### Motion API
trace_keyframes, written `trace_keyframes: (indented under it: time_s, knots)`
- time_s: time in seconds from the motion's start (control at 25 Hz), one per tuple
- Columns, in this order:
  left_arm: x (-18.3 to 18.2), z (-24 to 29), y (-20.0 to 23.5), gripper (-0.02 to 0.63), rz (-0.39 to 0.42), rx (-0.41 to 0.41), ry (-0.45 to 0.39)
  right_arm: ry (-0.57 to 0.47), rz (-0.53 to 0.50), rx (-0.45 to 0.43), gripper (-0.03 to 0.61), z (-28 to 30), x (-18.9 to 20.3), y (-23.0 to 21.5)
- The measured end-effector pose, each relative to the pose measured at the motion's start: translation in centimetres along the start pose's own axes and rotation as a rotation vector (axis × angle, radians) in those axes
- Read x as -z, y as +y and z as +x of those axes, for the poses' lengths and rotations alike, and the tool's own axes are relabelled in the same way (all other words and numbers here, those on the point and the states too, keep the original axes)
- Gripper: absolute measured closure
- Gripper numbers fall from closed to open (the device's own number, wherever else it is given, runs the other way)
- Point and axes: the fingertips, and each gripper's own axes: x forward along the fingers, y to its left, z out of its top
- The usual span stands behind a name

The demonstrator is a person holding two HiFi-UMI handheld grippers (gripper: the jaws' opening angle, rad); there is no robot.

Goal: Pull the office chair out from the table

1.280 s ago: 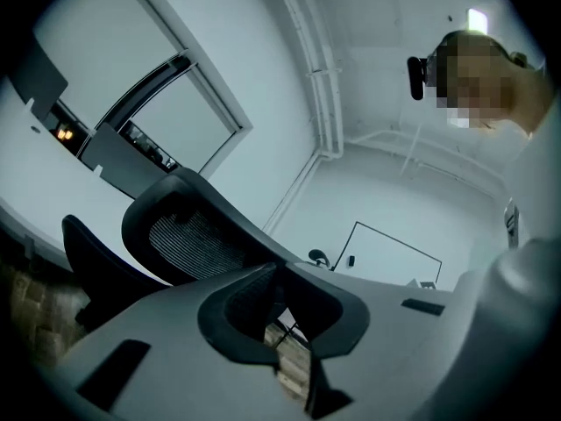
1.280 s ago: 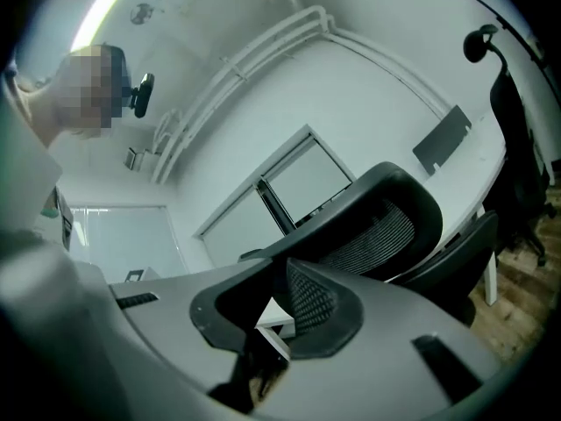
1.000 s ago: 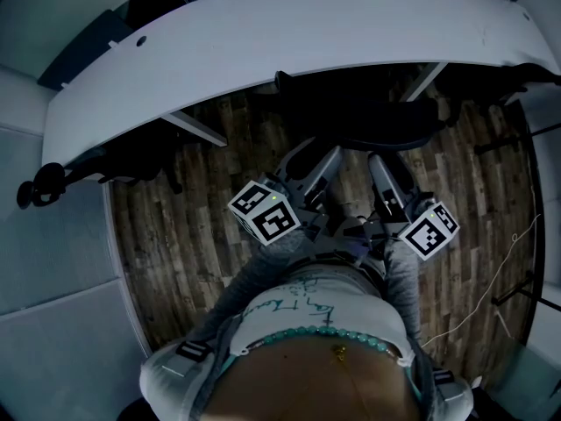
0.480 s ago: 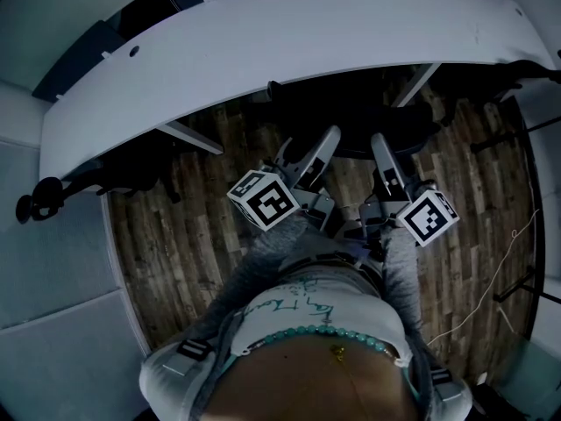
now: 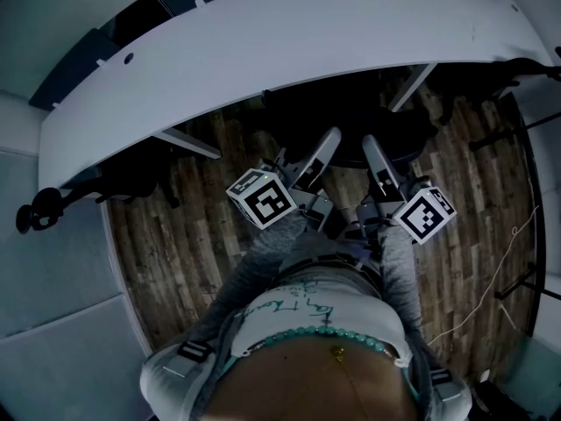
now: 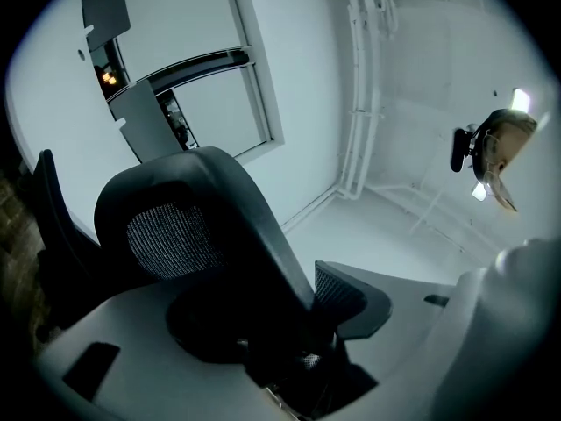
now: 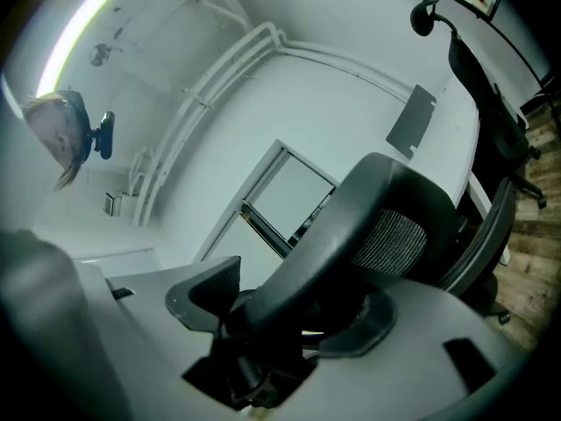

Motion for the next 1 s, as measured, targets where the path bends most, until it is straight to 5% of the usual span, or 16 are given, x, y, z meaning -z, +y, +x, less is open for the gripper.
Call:
trace_keyframes:
  time_s: [0.68,1.0]
  knots:
    - [3.6,1.6,-2.5,0.402,0.002,-0.045,-0.040,0.096,0.003,-0.065,0.354,-2.9,-2.0,-1.6]
    - [12.2,-1.3,-13.0,0.423,0.060,-0.016,-0.102,0.095,-0.029,-0.146,0.364,-15.6,-4.2,0.9]
